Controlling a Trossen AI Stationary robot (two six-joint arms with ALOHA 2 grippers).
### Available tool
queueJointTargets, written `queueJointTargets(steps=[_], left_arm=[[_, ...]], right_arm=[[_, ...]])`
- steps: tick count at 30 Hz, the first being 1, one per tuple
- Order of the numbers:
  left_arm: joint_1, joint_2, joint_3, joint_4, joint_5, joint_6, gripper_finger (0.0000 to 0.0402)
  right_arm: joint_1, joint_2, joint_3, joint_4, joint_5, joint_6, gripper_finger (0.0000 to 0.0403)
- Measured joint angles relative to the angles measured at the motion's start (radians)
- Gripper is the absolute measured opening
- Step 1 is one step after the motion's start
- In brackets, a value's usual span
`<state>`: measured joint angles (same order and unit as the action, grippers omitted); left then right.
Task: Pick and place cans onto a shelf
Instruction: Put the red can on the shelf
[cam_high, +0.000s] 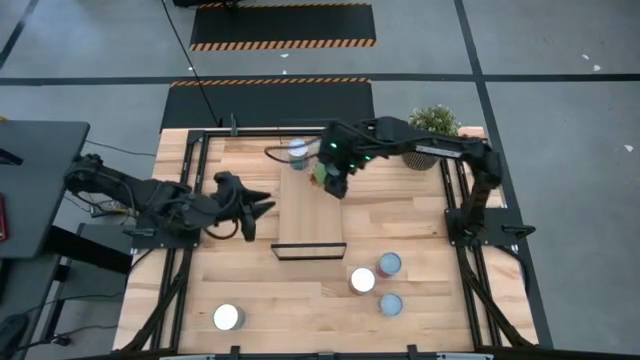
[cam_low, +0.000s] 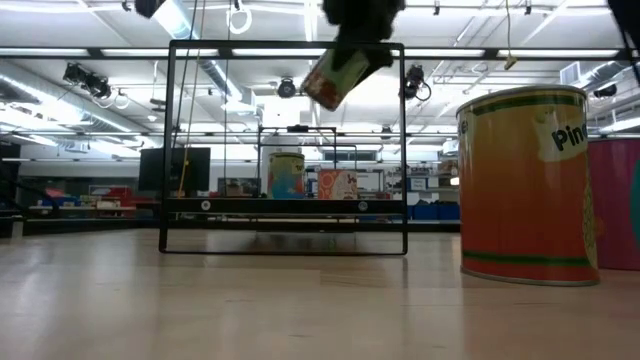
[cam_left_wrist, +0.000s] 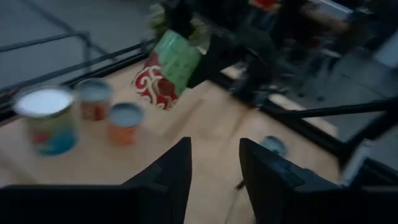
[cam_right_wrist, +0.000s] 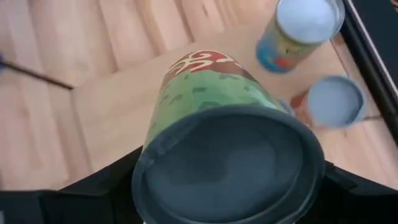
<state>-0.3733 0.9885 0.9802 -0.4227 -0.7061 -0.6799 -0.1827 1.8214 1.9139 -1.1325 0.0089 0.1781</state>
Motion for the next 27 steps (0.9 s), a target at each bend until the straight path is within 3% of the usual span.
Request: queueJointTargets(steps=[5, 19, 27], left_arm=[[0.06, -0.028, 0.0, -0.138, -0.006, -0.048, 0.0141], [0.184, -0.031, 0.0, -0.26, -0.005, -0.075, 0.0141], [0.209, -0.033, 0.001, -0.272, 0.058, -0.067, 0.0141]], right_arm=[[-0.045, 0.136, 0.119, -0.006, -0.04, -0.076, 0.0306], [-0.053, 0.442, 0.43, -0.14, -0.056, -0.169, 0.0306], [-0.039, 0.488, 0.409, -0.167, -0.055, -0.212, 0.0306]])
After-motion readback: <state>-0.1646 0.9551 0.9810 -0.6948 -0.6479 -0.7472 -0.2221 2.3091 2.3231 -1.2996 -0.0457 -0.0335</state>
